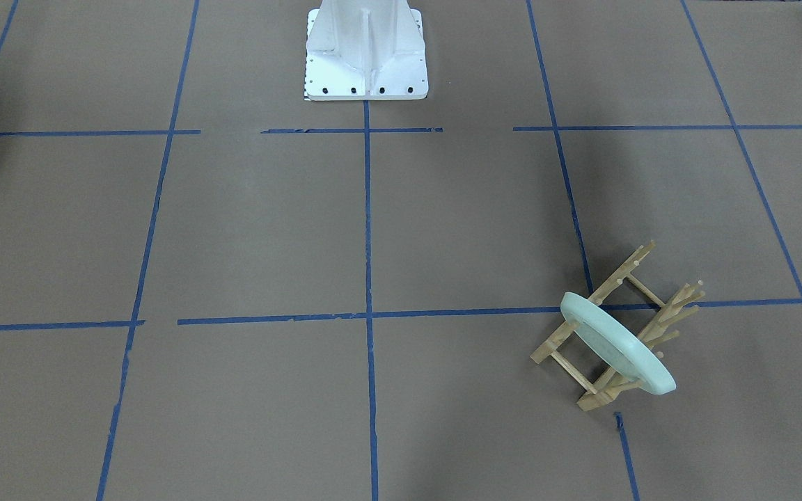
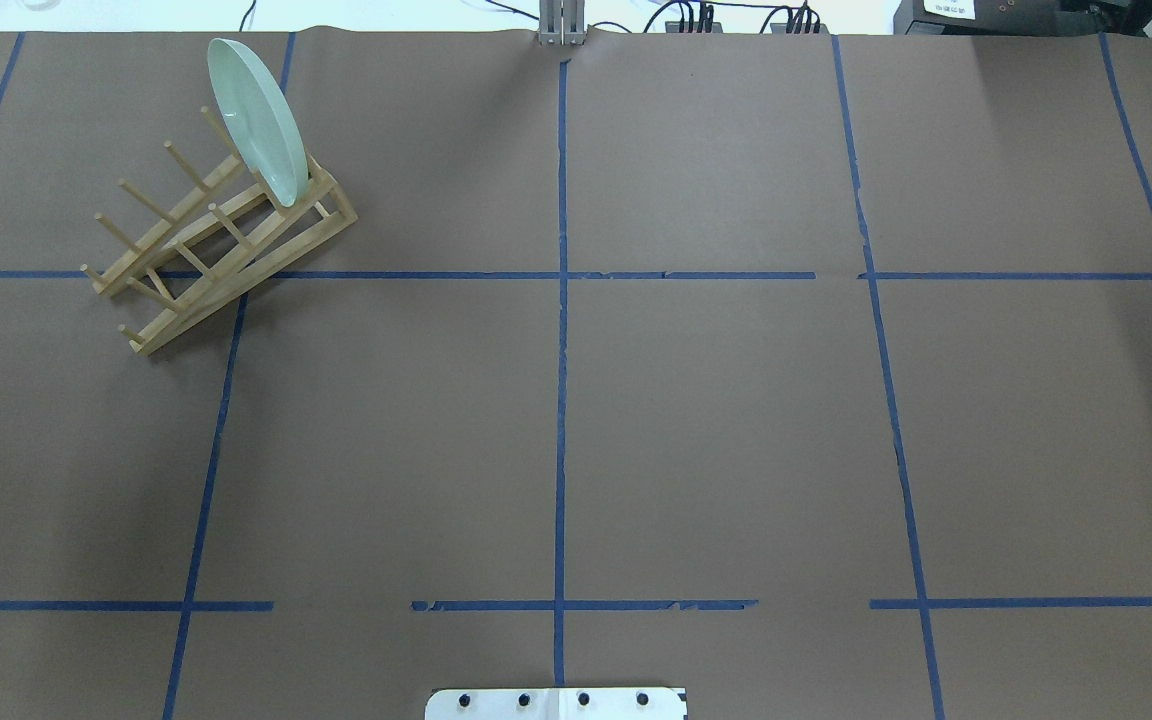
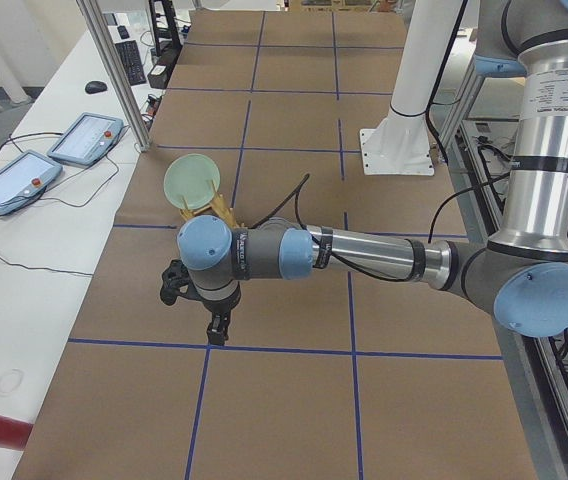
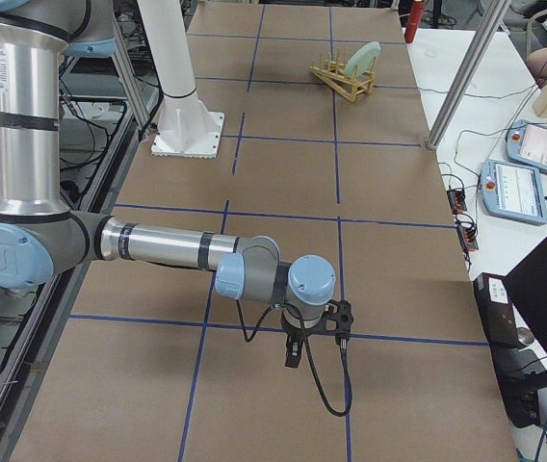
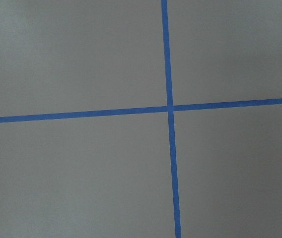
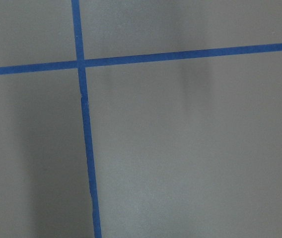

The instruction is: Place plate on table

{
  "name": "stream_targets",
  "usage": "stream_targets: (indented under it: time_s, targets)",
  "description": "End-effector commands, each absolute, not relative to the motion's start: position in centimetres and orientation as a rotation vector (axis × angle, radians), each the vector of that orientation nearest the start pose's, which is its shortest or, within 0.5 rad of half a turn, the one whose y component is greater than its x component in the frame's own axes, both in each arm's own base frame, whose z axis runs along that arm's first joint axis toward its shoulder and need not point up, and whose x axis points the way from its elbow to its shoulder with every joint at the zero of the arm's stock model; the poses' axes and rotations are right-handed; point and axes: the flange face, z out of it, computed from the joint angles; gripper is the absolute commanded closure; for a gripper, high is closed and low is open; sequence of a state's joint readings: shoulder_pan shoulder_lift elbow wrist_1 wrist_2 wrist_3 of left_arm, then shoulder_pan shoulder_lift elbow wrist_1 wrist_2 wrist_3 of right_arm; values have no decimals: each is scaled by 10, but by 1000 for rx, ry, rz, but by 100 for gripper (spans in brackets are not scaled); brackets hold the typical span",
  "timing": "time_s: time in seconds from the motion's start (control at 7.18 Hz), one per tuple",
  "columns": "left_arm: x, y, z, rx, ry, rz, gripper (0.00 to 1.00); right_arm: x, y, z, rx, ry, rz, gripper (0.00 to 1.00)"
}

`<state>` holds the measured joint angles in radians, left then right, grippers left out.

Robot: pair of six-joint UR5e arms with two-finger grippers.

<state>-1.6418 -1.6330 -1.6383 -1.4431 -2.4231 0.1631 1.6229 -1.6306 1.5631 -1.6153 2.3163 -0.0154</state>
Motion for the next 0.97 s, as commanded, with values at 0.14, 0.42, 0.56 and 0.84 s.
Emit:
stream_targets:
  time_s: [0.14,0.42,0.56,0.84]
  targets:
    - [-93,-507,619,82,851,69,0,89,-453,697,-82,-748,77,0]
    - [-97,-506,628,77,792,69,0,89,-453,697,-82,-748,77,0]
    - [-99,-506,637,87,770,71,0,89,-453,697,-82,-748,77,0]
    - [-86,-522,621,131,847,-116,0,89,-453,697,-82,-748,77,0]
